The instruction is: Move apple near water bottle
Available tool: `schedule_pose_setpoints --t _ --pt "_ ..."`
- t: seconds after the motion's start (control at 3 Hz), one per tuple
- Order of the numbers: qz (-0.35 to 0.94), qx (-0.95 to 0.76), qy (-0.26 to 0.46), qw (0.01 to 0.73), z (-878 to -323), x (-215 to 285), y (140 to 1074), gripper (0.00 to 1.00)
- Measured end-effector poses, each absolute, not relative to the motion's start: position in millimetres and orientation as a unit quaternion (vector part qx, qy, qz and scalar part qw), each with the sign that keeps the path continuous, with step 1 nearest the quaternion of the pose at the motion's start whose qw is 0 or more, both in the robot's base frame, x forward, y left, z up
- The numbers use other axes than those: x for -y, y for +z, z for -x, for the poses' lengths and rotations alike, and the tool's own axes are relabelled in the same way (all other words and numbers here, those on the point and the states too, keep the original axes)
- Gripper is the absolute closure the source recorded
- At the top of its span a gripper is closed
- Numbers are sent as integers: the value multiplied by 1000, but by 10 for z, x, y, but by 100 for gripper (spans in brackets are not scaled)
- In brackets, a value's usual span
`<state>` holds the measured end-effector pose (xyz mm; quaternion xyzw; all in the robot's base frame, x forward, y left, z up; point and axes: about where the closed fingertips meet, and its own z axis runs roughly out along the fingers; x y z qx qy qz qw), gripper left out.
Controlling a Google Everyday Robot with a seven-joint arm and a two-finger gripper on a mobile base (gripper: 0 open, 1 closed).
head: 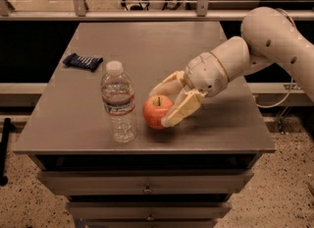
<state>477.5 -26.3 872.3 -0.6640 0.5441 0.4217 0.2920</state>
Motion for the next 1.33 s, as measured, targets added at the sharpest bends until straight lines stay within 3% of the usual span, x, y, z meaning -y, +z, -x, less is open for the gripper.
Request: schedule_pose_setpoints --t 0.33,0.67,1.0,1.33 --pt "660 -542 420 309 -4768 198 8665 55" --pt "658 -539 416 322 -4771 157 8629 24" --pt "658 -537 413 328 -4778 138 8614 0" --pt "659 -539 410 328 -4786 151 8612 0"
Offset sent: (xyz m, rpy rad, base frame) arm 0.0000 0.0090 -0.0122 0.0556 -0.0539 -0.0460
